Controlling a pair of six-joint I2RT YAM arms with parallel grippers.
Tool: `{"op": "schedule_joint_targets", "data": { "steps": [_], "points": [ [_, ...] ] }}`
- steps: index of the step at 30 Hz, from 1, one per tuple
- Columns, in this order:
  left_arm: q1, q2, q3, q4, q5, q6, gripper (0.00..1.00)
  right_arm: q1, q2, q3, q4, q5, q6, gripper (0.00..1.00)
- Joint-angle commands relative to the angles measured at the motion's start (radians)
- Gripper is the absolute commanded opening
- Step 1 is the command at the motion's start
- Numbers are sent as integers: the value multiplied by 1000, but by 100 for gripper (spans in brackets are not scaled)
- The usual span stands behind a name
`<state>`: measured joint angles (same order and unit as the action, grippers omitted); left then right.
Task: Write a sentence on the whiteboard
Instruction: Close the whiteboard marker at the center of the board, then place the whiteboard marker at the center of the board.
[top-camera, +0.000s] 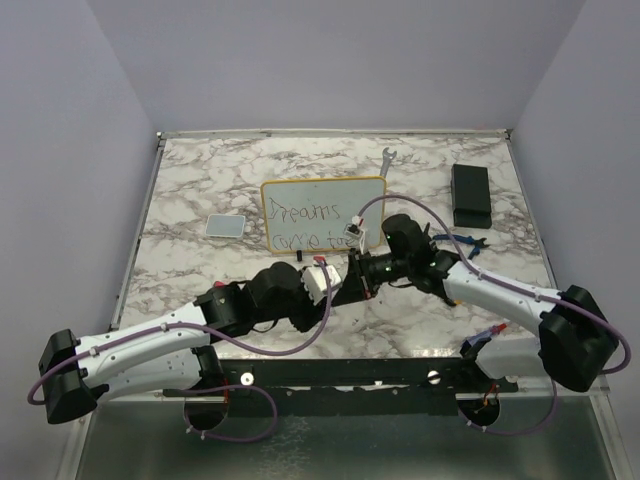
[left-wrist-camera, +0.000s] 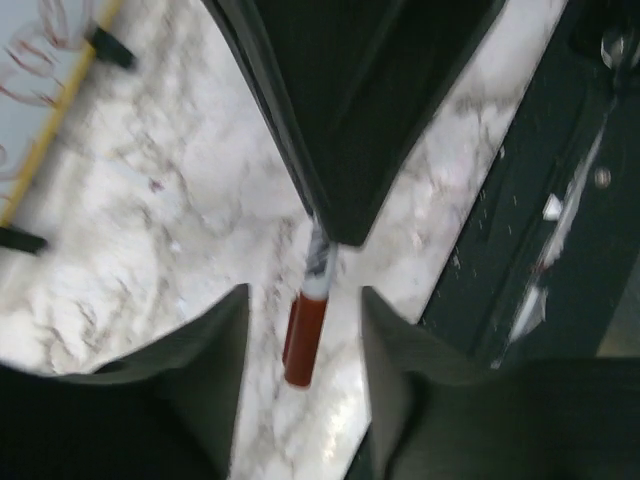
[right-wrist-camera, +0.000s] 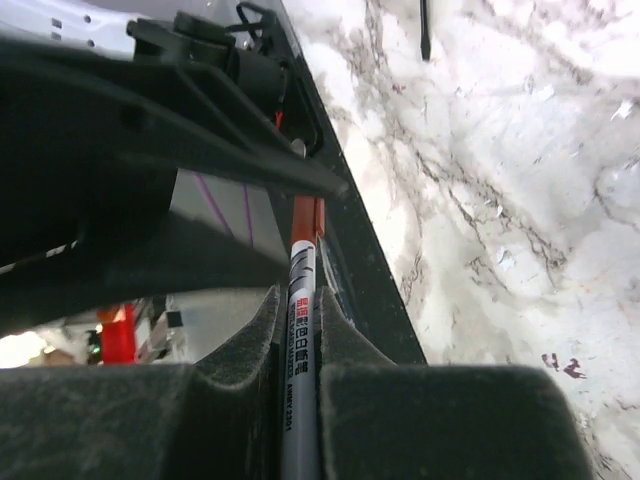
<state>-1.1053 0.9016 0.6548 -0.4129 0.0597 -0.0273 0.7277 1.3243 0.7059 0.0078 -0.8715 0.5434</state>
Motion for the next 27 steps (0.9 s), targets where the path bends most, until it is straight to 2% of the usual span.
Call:
{"op": "schedule_joint_targets", "data": {
  "steps": [1,4,6,11,15,18,22,27],
  "points": [
    [1,-39,50,264,-130,6,63,16,-88,98,-200,263,-51,1],
    [2,-75,40,248,-177,2,80,-12,-130,134,-308,424,-46,1],
    [1,-91,37,230,-194,-3,85,-18,-152,135,-330,487,-40,1],
    [6,-125,32,200,-223,-20,92,-35,-156,88,-322,621,4,1],
    [39,-139,32,195,-263,-42,96,-39,-126,38,-262,604,16,1],
    [114,-119,39,190,-236,-65,96,-38,-106,-10,-186,578,25,2],
    [247,-69,56,192,-245,-111,97,-38,-55,-62,-105,582,42,13],
    [416,-18,72,191,-238,-167,98,-37,-5,-104,-43,629,44,32]
  ]
}}
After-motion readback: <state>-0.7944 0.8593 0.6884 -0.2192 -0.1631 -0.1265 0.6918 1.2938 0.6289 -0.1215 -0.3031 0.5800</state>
